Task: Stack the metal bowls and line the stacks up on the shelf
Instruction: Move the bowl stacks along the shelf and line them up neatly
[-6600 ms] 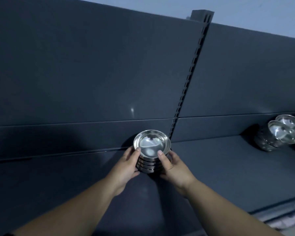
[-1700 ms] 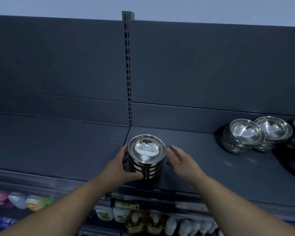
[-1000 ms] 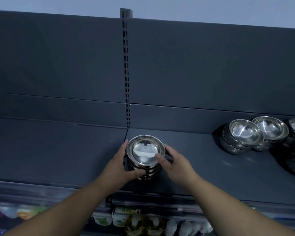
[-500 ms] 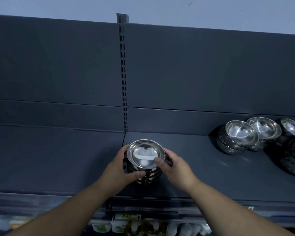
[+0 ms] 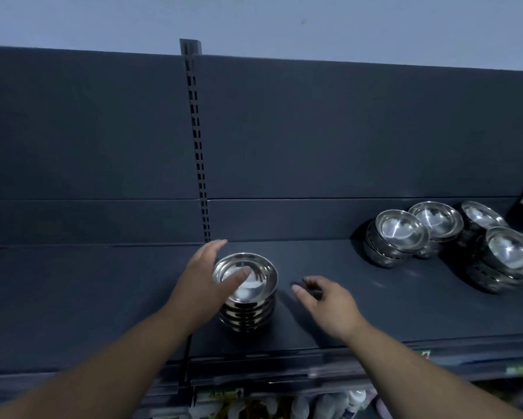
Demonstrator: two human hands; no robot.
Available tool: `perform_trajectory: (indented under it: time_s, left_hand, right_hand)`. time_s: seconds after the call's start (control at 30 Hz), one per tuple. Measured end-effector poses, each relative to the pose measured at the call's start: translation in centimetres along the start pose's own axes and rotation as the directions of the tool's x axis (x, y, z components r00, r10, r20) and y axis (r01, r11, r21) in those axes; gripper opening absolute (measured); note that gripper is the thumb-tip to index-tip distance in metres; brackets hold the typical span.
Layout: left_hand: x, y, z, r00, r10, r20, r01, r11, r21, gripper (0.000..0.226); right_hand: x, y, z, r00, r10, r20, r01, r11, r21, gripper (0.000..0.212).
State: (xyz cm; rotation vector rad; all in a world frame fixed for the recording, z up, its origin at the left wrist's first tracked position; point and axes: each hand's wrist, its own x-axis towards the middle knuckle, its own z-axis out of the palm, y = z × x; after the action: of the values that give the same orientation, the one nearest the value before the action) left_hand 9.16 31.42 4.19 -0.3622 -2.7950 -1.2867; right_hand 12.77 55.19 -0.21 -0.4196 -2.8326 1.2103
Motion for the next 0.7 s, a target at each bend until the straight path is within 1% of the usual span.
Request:
perform_trajectory:
  time_s: [0.03,0.1,0.2,0.27,0.37,0.5,0.63,0.7]
  left_hand:
    - [0.5,0.7,0.2,0.999,0.037,-0.003,-0.037,0.997,0.065,0.070]
    - [1.3,2.3,1.0,0.996,0.080,0.038,-0.085,0.981,0.173,0.067]
    - [2.0,5.1,3.1,0.984,0.141,0.110,-0.166,0.946,0.279,0.065]
    - [2.5,7.2,4.9,0.971,0.194,0.139,-0.230,0.918,0.324,0.064]
    - [3.5,9.8,8.1,0.955,0.243,0.169,-0.288,0.896,0.338,0.064]
    - [5.0,12.0,13.5,0.949,0.221,0.227,-0.289,0.898,0.332,0.065]
    - [6.4,14.1,19.4,0.961,0.133,0.241,-0.199,0.941,0.275,0.066]
    - [7.3,15.0,22.1,0.968,0.100,0.232,-0.165,0.945,0.282,0.065]
  right_hand:
    - [-0.2,0.5,-0.6,1.000,0.022,-0.015,-0.022,0.999,-0.027,0.052]
    - [-0.6,1.5,-2.1,0.997,0.055,-0.046,-0.058,0.996,-0.072,0.050]
    - [-1.0,3.2,-4.7,0.991,0.091,-0.096,-0.101,0.990,-0.099,0.051]
    - [-1.2,4.6,-6.7,0.985,0.116,-0.130,-0.130,0.987,-0.098,0.052]
    - [-1.1,7.1,-9.7,0.975,0.144,-0.170,-0.160,0.983,-0.089,0.052]
    - [-0.3,10.8,-13.5,0.971,0.170,-0.170,-0.183,0.981,-0.062,0.053]
    - [1.4,14.8,-17.6,0.975,0.156,-0.160,-0.165,0.985,-0.044,0.052]
    - [2.7,16.6,-19.5,0.978,0.149,-0.148,-0.154,0.988,-0.020,0.049]
